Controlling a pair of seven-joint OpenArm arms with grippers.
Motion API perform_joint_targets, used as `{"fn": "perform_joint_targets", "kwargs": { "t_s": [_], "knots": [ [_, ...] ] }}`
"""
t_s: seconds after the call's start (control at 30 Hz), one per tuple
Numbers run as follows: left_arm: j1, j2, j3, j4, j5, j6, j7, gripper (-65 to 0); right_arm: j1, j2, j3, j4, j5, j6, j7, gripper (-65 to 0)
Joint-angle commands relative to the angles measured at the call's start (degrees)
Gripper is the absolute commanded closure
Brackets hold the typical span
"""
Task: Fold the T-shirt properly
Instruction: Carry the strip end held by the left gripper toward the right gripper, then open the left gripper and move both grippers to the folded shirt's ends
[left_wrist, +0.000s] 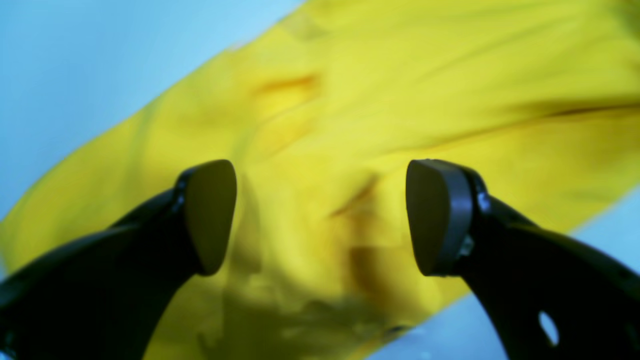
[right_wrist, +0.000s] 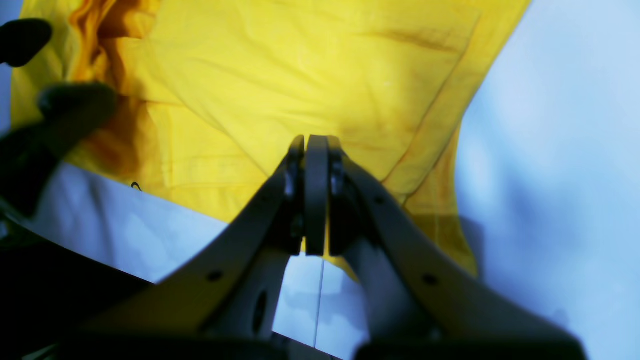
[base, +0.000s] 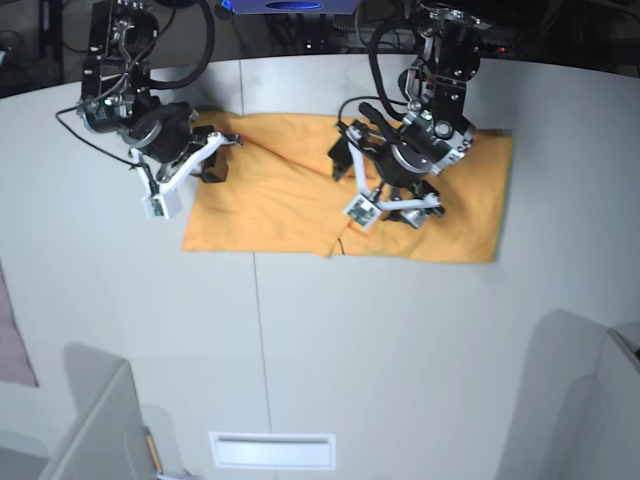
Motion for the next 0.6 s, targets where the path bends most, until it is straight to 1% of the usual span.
{"fn": "perform_joint_targets", "kwargs": {
  "t_s": [0.0,0.1,0.17,0.23,0.27,0.33,0.37,0.4,0.47,0.5,0.57],
  "knots": [
    [-0.41,0.34,1.89,0.28,-0.21,0.07,-1.0,-51.8,0.26,0.13,0.27,0.97,0.62,0.27,0.97,0.0],
    [-0.41,0.34,5.84,-2.71,-0.21,0.07,-1.0,-51.8,0.61,0.13,0.35,0.97,0.62,0.27,1.06,0.0],
    [-0.5,0.34,6.02,-4.2,-0.3,0.07,-1.0,-51.7,0.7,0.13,0.53,0.97,0.62,0.27,1.41,0.0],
    [-0.33,-0.01,5.4,-2.71,-0.3,0.07,-1.0,-51.2,0.96,-0.04,3.43,0.97,0.62,0.27,1.5,0.0],
    [0.55,-0.01,4.0,-0.68,-0.3,0.07,-1.0,-49.0,1.49,-0.66,5.28,0.97,1.14,0.27,1.41,0.0],
    [2.4,-0.01,-0.66,3.8,-0.3,-0.19,-1.0,-39.8,2.46,-1.54,9.94,0.97,3.87,0.27,0.8,0.0],
    [3.02,-0.01,-3.65,5.03,-0.3,-0.19,-1.0,-32.7,2.98,-1.54,12.57,0.97,6.51,0.27,0.01,0.0],
    [3.19,-0.1,-6.64,5.21,-0.3,-0.28,-1.0,-24.7,4.13,-1.27,14.77,0.97,9.49,0.27,-1.49,0.0],
    [3.19,-0.63,-12.97,5.03,-0.3,-0.28,-1.0,-5.9,6.32,-0.66,18.99,-0.53,15.3,0.27,-5.97,0.0],
    [3.37,-0.8,-15.96,5.03,-0.3,-0.37,-1.0,0.0,7.91,0.04,21.1,-1.93,18.2,0.27,-8.78,-6.9],
    [3.98,-0.89,-22.11,5.12,-0.74,-0.37,-1.35,0.0,10.54,0.57,24.27,-5.62,23.03,0.27,-13.09,-27.5]
  ]
}}
